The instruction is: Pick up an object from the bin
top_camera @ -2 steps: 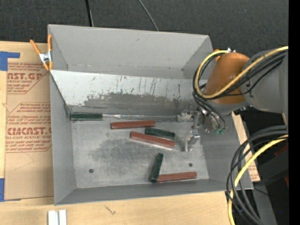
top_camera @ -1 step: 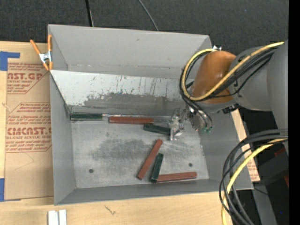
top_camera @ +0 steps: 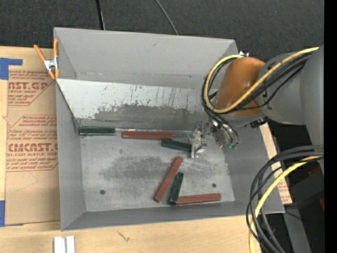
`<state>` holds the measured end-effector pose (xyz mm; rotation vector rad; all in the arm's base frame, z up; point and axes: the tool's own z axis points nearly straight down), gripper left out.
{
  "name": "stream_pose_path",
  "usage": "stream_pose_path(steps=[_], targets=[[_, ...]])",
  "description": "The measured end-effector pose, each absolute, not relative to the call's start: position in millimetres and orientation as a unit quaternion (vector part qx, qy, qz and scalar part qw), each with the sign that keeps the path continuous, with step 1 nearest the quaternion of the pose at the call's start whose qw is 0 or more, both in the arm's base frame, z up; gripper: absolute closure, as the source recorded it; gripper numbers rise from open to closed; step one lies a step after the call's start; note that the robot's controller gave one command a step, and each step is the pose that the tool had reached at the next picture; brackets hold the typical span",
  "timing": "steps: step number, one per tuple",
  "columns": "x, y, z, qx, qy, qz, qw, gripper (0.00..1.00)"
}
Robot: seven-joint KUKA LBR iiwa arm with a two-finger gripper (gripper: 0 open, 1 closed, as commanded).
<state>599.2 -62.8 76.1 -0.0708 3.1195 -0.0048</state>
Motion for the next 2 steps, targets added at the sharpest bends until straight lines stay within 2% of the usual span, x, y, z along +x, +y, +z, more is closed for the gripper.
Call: stream_pose_path(steps=[1, 2], targets=[[596.6, -61.8, 76.3, -0.007, 1.0, -0.002, 0.012, 1.0], [570.9, -60.3, 201.7, -0.04, 0.999, 0.0, 0.001, 1.0]])
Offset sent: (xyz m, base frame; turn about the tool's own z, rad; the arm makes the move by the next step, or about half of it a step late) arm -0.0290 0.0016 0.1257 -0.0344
